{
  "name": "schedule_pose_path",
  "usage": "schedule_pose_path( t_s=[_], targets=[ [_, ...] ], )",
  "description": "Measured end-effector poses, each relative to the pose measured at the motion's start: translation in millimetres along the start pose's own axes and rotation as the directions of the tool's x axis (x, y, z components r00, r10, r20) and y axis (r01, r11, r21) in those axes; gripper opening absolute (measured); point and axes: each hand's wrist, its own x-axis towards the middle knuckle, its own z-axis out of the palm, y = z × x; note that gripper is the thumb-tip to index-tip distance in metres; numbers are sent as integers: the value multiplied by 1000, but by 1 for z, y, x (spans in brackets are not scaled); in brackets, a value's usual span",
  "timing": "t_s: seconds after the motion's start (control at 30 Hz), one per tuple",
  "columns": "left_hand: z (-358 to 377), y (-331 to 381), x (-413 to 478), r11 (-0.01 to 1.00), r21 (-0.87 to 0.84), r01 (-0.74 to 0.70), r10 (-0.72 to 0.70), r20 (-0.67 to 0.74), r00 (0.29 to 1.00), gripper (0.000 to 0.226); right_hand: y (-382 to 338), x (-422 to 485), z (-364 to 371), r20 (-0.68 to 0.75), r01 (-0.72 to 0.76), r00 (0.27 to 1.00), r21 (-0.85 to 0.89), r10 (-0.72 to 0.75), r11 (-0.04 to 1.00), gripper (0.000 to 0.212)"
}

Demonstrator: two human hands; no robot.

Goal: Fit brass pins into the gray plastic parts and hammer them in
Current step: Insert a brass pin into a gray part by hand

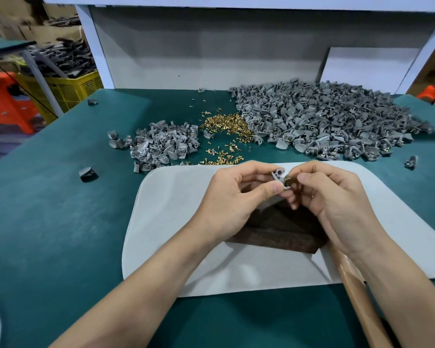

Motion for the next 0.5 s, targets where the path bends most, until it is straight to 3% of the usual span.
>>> schedule_pose_path(
  t_s=[0.3,0.5],
  targets=[
    [0,2,-1,1000,3,14,-14,-9,1000,18,-3,-4,2,32,76,997,-64,-74,995,17],
    [-3,3,0,999,15,43,-43,-24,999,20,-9,-8,5,47,180,984,-233,-173,956,10]
  ],
)
